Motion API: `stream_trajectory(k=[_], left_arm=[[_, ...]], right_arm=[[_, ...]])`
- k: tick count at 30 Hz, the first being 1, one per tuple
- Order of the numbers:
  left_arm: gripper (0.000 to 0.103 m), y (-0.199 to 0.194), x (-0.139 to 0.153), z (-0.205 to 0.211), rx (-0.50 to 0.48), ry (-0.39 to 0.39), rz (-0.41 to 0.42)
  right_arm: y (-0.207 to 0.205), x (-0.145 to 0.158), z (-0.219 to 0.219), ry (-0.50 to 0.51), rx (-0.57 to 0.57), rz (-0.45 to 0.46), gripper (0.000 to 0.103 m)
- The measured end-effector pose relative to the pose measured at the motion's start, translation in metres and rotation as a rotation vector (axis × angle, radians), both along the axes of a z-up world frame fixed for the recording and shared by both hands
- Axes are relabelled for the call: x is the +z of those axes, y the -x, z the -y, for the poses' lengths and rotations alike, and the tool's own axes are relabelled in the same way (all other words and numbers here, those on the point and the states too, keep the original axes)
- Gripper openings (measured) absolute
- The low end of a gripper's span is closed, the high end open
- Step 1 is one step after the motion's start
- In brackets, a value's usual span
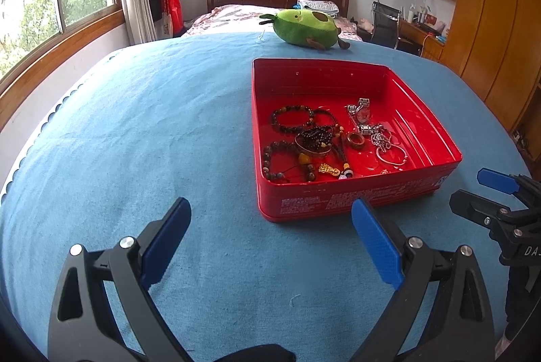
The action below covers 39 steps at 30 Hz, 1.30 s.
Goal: Organize jewelry
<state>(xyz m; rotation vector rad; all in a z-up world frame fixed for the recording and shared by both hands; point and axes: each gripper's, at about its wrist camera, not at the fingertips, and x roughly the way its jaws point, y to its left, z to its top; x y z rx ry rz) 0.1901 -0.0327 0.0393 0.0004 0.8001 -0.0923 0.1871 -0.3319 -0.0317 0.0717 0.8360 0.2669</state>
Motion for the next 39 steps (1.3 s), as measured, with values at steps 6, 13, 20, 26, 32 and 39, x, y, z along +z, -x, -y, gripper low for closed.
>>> stream_trajectory(k=[6,13,20,26,32,39], left_arm=[[0.095,-0.0010,-0.0003,0.0001,-0.001,0.003,-0.004],[0.095,-0.0003,-0.0011,0.0011,-0.001,-0.001,-0.004],[0.095,-0.0008,-0.0026,0.0012,-0.004,-0.001,-0.013],[0.095,-0.0005,-0.0013,0.0017,-0.008,-0.003,-0.008],[0.095,-0.0005,-0.0020,0.0019,-0.008,-0.003,-0.015],[0.095,-0.0004,-0.0017,0.0020,-0.009,0.000,-0.019]], right_arm=[[0.0002,-0.0004,-0.0004,0.000,0.000,-0.001,0.099],[-0.0001,0.0000,-0.0003,0.000,0.000,0.000,0.099],[0.0001,0.0000,-0.0006,0.000,-0.001,-0.001,0.099],[-0.0010,-0.0012,-0.0004,0.000,0.001,-0.001,0.099],[-0.0008,-0.0022,-0.0001,0.001,0.002,-0.003,0.099],[-0.0007,-0.0025,0.0003,0.001,0.002,-0.004,0.099]])
